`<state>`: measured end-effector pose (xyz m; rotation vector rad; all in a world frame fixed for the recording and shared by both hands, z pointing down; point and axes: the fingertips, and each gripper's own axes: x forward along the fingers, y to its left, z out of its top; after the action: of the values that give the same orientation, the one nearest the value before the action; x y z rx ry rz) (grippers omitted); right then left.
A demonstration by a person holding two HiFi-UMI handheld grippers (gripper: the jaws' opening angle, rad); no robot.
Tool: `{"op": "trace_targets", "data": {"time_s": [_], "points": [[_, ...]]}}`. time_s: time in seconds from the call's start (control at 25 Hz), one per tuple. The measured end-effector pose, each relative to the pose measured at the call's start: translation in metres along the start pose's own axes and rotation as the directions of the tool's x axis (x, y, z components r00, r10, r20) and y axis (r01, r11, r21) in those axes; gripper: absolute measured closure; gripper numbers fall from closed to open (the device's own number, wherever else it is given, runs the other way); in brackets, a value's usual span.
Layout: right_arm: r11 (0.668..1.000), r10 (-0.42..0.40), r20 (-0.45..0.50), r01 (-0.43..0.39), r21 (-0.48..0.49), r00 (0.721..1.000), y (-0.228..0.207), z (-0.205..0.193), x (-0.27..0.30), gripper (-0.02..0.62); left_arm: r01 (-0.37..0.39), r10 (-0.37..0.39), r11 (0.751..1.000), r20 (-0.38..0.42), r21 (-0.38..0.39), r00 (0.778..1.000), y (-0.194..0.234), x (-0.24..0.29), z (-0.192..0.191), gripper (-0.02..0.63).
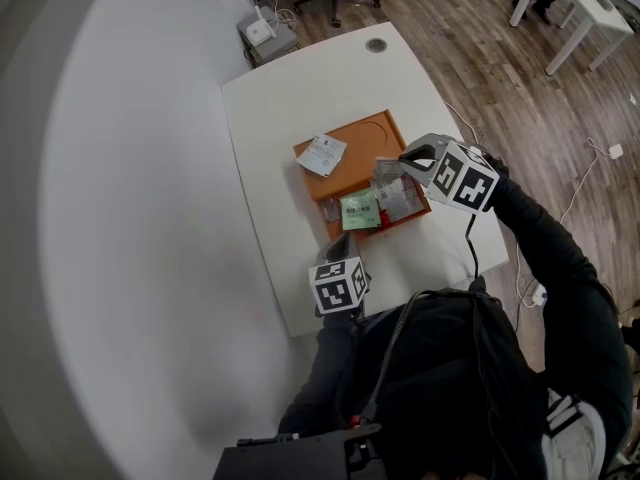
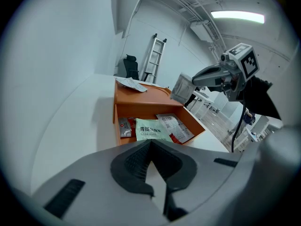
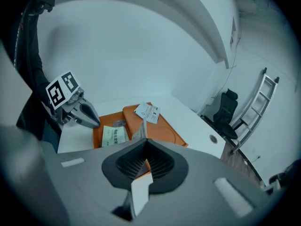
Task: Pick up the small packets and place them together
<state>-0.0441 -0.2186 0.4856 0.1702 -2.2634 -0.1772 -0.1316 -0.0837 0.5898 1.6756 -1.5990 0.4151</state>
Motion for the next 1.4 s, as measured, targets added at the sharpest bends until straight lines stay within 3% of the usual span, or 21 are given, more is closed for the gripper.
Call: {"op": "trace_targets", "data": {"time_s": [0.28, 0.56, 0.92, 1.4], "points": [[0.998, -0.069, 0.118, 0.069, 0.007, 0.991, -0.035, 0.051, -0.008, 0.592, -0.002, 0.002, 1.0, -0.003, 0.002, 1.0, -0.001, 0.0, 0.0, 0.612], [0.998, -0.011, 0.174, 0.001, 0.057, 0.985, -0.041, 0.083, 0.019, 0.592, -0.003, 0.003, 1.0, -0.002, -0.001, 1.0, -0.002, -0.002, 0.0, 0.611], [0.977, 0.082, 0.152, -0.11, 0.183, 0.985, -0.035, 0.075, 0.063, 0.592, 0.006, -0.006, 1.0, -0.008, -0.001, 1.0, -0.001, -0.002, 0.0, 0.611], [0.964, 0.041, 0.025, -0.046, 0.261, 0.999, -0.068, 0.037, 0.089, 0.591, 0.012, -0.012, 1.0, -0.013, 0.003, 1.0, -0.004, -0.002, 0.002, 0.611]]}}
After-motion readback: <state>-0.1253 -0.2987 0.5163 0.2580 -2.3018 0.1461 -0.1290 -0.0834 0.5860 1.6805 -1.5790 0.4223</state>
